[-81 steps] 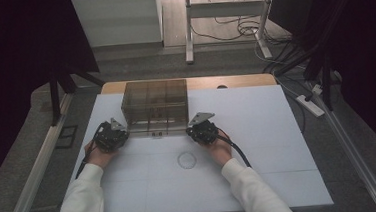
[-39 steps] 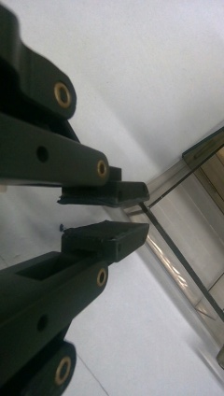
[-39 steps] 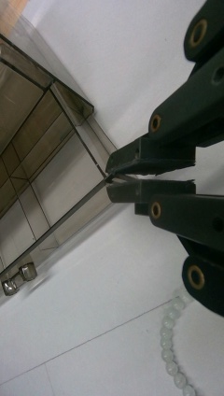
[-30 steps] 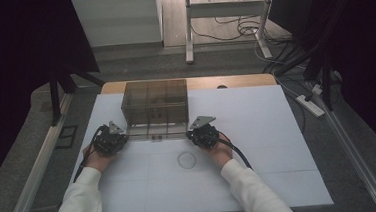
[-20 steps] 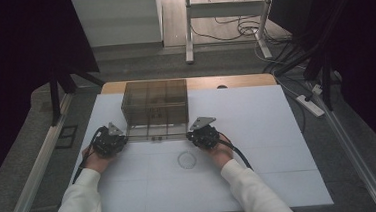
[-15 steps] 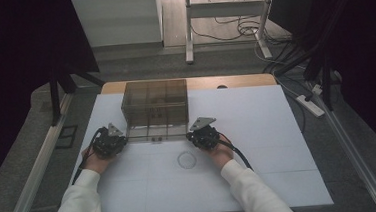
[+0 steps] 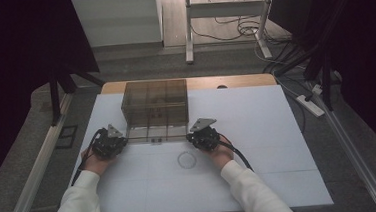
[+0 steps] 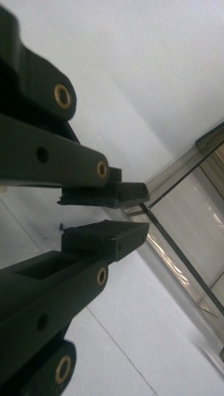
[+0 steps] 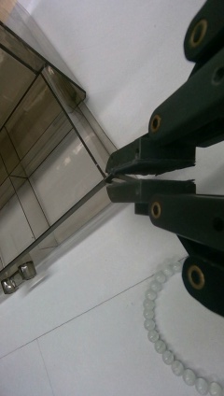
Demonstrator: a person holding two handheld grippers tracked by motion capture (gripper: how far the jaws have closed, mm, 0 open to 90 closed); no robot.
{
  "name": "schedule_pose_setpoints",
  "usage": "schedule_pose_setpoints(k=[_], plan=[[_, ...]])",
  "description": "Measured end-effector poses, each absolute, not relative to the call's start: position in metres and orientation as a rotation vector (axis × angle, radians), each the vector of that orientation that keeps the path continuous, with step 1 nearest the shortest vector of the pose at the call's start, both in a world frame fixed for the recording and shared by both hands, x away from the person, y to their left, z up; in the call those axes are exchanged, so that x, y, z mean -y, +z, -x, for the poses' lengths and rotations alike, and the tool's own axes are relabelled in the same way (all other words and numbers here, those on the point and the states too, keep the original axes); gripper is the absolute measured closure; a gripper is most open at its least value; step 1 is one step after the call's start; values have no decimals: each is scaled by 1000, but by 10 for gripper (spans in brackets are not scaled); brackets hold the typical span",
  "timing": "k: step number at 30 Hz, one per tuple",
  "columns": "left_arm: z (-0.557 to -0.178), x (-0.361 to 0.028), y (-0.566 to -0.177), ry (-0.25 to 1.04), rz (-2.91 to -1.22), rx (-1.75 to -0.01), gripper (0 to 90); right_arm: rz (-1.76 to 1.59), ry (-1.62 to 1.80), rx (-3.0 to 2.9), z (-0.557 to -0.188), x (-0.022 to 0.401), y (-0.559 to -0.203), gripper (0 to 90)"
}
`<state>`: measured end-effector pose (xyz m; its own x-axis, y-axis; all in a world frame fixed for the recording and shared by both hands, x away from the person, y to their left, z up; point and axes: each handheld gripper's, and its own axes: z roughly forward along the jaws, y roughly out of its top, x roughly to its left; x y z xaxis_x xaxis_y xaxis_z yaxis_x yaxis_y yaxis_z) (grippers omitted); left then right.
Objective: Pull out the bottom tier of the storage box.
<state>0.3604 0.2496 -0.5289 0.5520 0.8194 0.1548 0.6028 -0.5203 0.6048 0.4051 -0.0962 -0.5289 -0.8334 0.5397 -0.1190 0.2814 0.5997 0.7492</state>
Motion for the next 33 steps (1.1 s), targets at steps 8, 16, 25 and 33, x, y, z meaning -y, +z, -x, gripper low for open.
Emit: schedule_pose_setpoints(k=[8, 16, 25, 33], plan=[[-361, -250, -529, 591, -2303, -1140, 790, -664, 1090, -2498, -405, 97, -529, 840], [-362, -251, -530, 608, -2301, -1165, 568, -669, 1117, -2480, -405, 98, -527, 625], [-360, -253, -524, 587, -2230, -1187, 356, -769, 1225, -2457, -403, 132, -516, 377], [-359, -250, -519, 540, -2179, -1177, 311, -790, 1242, -2399, -386, 179, -509, 324]])
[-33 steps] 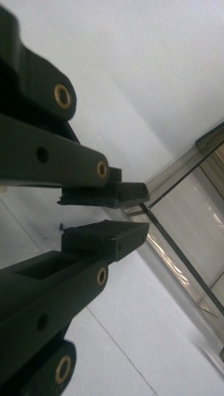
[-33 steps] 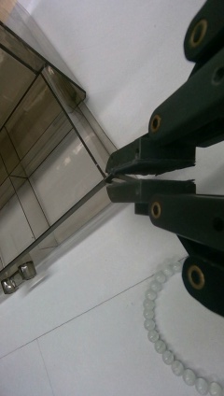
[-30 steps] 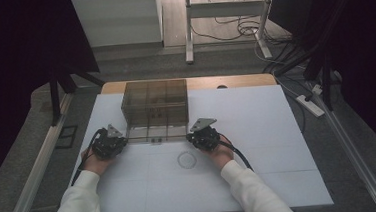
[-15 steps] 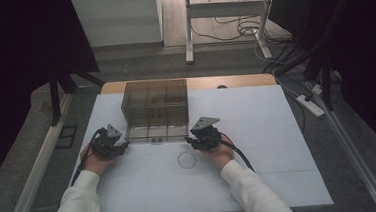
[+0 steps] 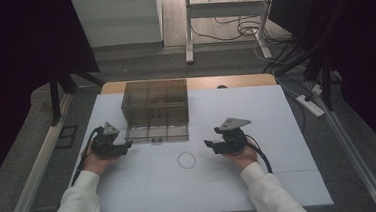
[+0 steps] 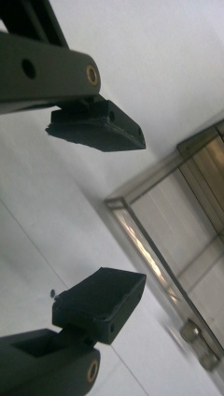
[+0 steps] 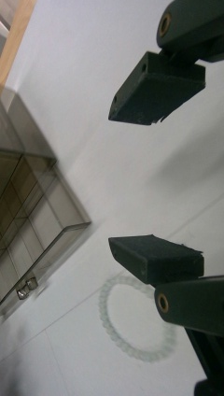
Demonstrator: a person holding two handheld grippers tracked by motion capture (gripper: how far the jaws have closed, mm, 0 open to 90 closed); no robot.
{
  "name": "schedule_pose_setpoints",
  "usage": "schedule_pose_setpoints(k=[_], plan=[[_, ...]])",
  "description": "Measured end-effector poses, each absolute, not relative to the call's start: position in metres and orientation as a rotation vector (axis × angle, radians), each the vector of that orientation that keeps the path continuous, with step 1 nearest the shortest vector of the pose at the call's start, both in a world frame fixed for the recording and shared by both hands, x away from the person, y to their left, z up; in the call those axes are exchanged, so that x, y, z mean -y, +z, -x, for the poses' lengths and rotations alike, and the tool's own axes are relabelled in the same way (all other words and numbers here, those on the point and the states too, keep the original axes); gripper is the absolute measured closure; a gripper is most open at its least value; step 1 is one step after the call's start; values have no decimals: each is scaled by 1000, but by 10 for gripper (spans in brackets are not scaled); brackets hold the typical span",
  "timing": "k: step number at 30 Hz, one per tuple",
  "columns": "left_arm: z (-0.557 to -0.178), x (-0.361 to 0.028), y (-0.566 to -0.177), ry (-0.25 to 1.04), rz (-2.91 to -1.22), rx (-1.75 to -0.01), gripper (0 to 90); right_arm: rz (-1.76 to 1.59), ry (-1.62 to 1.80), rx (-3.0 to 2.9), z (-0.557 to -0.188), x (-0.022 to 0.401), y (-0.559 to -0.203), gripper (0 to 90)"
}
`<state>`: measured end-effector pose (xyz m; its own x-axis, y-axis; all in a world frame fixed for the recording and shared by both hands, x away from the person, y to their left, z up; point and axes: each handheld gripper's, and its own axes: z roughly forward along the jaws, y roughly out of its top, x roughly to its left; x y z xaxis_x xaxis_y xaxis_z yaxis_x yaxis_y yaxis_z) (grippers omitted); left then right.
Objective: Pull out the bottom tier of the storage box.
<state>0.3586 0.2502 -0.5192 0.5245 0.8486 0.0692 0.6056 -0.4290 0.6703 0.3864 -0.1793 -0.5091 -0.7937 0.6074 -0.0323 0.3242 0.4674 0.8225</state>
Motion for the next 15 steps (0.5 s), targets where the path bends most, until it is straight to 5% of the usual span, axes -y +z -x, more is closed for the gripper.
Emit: schedule_pose_setpoints(k=[15], plan=[[-355, -242, -513, 480, -2154, -1137, 309, -826, 1253, -2351, -352, 228, -502, 272]])
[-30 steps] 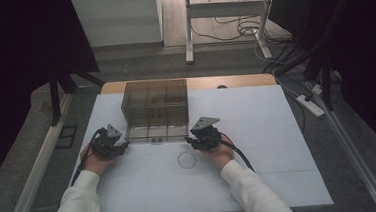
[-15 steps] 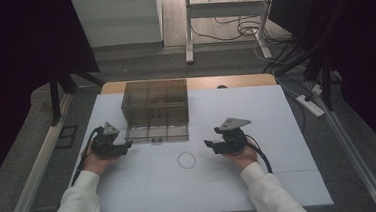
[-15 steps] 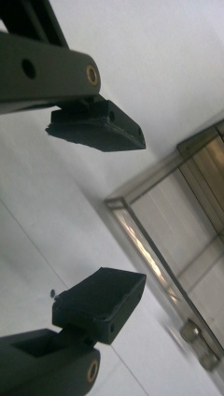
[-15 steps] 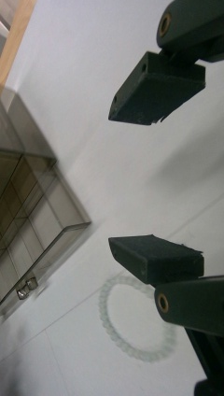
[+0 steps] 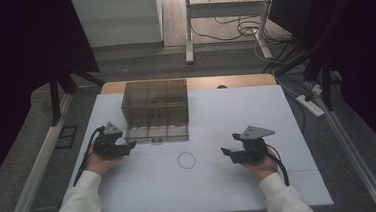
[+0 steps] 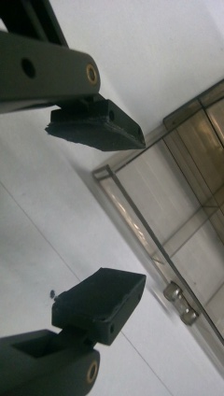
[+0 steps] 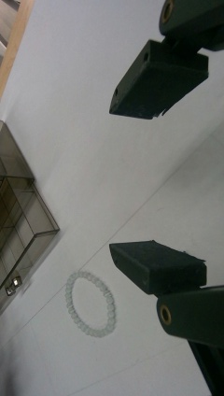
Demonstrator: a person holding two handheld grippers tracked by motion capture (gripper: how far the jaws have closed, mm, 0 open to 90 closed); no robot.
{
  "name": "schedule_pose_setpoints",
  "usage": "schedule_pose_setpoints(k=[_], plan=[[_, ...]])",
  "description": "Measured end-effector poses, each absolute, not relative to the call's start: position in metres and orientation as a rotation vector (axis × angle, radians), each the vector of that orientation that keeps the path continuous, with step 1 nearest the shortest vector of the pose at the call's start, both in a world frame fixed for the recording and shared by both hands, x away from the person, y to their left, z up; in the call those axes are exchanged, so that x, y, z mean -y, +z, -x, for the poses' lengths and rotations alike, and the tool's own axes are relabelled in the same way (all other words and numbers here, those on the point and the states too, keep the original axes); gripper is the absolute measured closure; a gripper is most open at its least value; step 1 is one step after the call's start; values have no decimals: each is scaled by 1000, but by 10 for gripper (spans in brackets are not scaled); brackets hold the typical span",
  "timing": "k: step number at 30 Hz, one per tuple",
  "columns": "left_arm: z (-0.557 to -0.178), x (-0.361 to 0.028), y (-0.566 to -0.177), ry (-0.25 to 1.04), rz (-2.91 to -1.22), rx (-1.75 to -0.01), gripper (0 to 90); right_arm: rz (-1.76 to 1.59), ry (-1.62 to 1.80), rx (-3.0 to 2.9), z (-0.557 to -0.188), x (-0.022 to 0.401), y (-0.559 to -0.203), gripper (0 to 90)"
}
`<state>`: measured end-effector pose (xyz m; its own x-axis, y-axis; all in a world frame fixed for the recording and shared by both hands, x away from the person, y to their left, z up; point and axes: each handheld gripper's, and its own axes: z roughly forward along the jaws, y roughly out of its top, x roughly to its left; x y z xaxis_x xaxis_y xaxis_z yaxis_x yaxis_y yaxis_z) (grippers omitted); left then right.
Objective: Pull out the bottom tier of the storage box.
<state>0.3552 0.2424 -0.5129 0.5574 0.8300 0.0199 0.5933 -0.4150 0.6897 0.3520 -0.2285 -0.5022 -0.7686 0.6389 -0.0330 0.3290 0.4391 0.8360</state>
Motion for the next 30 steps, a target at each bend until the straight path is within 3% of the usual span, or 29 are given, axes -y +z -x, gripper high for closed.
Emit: schedule_pose_setpoints(k=[16, 30], plan=[[-347, -217, -496, 451, -2183, -988, 290, -891, 1290, -2281, -312, 278, -494, 246], [-343, -197, -486, 383, -2203, -905, 282, -905, 1297, -2278, -315, 289, -496, 242]])
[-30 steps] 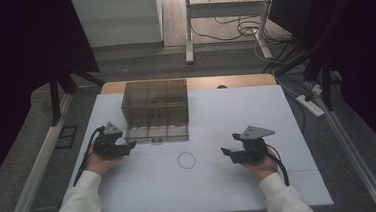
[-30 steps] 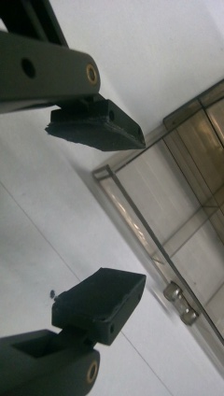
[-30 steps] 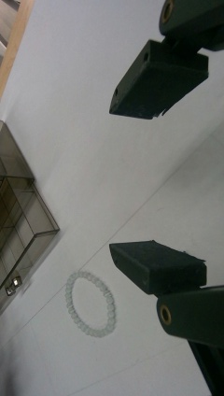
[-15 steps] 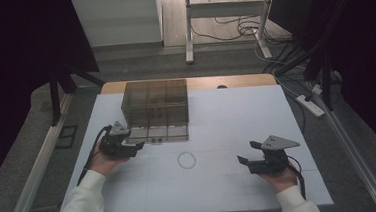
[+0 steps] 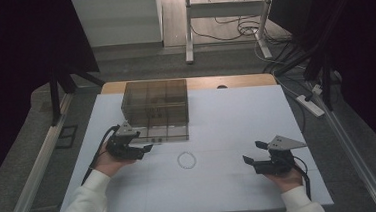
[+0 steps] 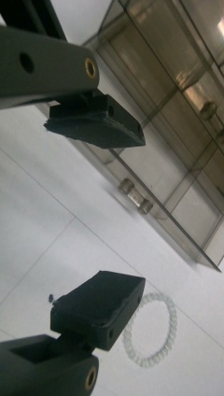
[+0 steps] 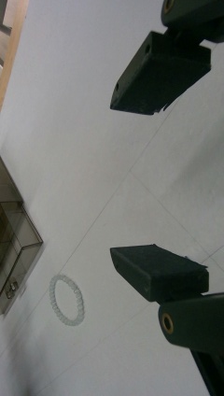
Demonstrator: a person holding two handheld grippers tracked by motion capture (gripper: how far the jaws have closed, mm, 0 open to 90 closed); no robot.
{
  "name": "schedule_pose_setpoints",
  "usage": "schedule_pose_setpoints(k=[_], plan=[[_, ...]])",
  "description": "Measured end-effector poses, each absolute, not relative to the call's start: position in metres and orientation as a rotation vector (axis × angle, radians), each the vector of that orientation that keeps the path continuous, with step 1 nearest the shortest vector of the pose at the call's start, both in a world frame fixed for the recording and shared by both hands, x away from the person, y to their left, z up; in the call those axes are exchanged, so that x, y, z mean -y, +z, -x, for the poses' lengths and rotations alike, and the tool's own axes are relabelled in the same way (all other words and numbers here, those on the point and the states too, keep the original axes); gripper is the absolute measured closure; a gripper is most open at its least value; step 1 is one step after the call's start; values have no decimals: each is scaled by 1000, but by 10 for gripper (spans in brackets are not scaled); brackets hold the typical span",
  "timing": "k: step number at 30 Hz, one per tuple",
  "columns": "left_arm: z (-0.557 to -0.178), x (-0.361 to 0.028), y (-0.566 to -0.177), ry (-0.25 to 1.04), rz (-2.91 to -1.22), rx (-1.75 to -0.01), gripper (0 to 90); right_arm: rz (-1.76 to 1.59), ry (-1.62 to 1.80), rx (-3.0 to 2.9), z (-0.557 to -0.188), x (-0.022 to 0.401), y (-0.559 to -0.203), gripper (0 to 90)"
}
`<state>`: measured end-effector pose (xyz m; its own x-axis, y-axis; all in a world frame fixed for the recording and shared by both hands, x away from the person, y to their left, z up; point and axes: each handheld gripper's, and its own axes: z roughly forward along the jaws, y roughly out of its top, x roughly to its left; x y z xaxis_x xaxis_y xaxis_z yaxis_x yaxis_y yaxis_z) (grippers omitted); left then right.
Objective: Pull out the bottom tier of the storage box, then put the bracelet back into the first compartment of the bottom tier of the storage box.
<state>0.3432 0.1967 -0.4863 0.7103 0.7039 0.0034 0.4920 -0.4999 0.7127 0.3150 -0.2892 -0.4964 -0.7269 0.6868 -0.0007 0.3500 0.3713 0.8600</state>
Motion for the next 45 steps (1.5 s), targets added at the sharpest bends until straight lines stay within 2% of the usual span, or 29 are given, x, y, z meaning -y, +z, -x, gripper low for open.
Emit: schedule_pose_setpoints(k=[12, 45], plan=[[-343, -179, -483, 272, -2183, -861, 266, -873, 1289, -2303, -320, 287, -500, 244], [-334, -141, -476, 203, -2209, -741, 250, -926, 1274, -2288, -314, 300, -502, 243]])
